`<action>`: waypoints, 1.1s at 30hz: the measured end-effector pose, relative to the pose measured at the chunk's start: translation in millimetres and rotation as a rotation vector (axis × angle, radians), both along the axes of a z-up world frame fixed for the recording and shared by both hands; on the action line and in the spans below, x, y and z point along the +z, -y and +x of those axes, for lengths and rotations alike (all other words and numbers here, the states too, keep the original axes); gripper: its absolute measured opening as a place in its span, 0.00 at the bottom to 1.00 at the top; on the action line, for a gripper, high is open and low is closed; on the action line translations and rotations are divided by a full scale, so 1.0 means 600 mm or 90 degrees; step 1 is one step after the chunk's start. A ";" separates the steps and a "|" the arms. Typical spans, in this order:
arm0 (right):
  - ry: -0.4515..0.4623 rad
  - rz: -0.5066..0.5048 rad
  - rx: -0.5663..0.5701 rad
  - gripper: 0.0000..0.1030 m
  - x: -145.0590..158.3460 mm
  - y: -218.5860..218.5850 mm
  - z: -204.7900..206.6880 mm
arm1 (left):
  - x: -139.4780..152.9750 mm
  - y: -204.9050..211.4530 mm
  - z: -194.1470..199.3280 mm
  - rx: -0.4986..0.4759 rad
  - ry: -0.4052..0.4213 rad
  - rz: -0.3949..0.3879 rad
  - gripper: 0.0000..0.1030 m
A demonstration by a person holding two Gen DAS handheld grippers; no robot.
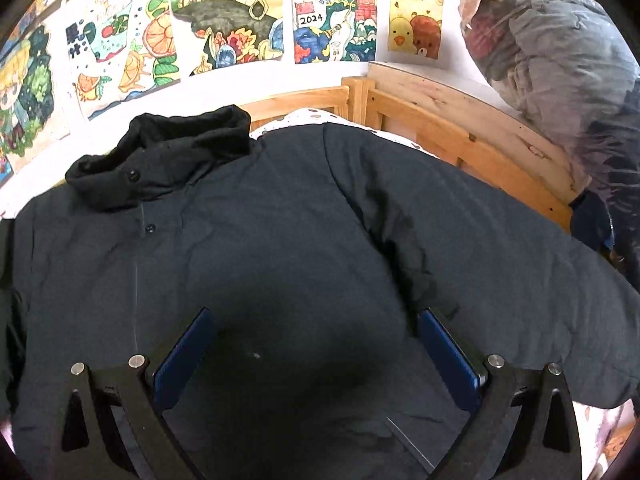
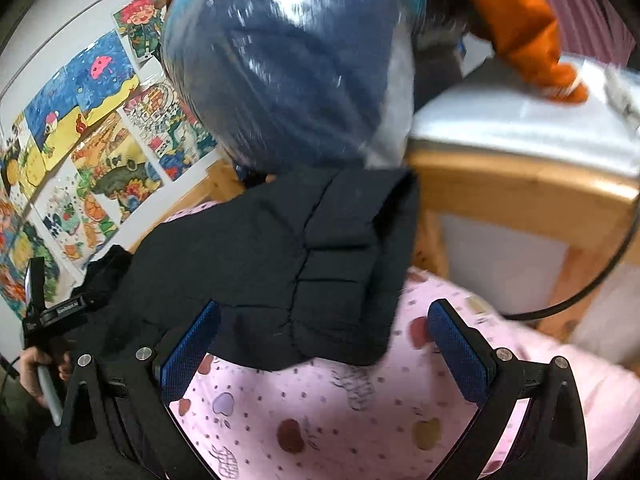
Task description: Fold large clothes
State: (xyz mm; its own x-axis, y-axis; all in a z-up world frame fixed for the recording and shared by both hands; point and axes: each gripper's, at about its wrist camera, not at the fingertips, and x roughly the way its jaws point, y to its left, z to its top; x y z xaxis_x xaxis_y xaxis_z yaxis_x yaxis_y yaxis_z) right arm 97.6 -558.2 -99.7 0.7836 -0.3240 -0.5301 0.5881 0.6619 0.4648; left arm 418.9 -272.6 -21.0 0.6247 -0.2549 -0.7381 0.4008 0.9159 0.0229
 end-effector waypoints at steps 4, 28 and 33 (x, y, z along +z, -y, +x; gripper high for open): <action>0.035 0.008 0.022 0.99 -0.021 -0.005 0.028 | -0.001 0.002 0.027 -0.012 0.004 -0.009 1.00; 0.102 0.106 -0.077 0.34 -0.017 -0.020 0.023 | -0.105 0.004 0.135 -0.022 -0.074 -0.051 1.00; 0.114 0.004 -0.018 0.31 0.082 -0.080 0.041 | -0.022 -0.083 0.108 -0.020 -0.056 -0.094 1.00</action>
State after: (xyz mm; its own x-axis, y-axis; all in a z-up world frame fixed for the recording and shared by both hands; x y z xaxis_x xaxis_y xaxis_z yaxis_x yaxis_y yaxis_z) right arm 122.0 -510.1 -50.7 0.8568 -0.3434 -0.3846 0.5130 0.6431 0.5686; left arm 483.8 -223.0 -34.1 0.5493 -0.3827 -0.7428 0.4240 0.8937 -0.1469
